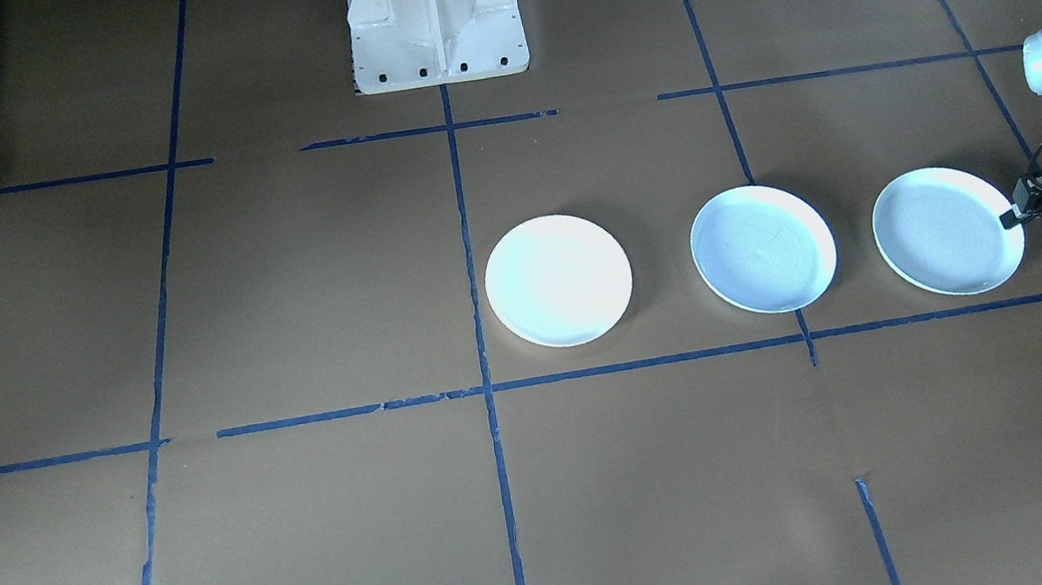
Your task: Stack plate in center
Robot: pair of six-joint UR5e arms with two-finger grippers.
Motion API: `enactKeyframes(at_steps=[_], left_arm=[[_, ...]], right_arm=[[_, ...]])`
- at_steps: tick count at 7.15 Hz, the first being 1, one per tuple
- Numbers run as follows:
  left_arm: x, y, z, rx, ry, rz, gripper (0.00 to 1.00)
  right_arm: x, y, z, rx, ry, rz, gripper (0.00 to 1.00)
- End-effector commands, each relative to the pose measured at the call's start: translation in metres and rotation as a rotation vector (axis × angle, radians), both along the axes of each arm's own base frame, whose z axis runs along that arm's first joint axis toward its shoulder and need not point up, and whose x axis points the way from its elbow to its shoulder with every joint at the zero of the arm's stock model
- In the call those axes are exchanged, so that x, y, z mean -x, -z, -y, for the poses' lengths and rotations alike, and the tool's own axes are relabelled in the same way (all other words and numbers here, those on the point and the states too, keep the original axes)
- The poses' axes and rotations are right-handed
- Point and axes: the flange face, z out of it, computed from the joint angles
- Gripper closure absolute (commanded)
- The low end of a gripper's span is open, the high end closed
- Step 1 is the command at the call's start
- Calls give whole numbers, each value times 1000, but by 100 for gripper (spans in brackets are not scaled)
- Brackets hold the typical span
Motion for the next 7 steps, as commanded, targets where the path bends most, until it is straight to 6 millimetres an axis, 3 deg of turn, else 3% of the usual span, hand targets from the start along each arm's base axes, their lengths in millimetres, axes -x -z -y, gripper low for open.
enactKeyframes(at_steps=[1,4,5,6,7], left_arm=[[4,28,-10,3,24,-59,100],[6,55,-28,56,140,-170,100],[-1,66,-22,80,150,-186,100],[-17,83,-16,91,137,-202,100],[-48,110,-15,105,107,-223,100]], right_arm=[[0,0,0,0,0,0,0],[0,0,0,0,0,0,0],[0,0,0,0,0,0,0],[0,0,0,0,0,0,0],[0,1,0,-2,0,0,0]])
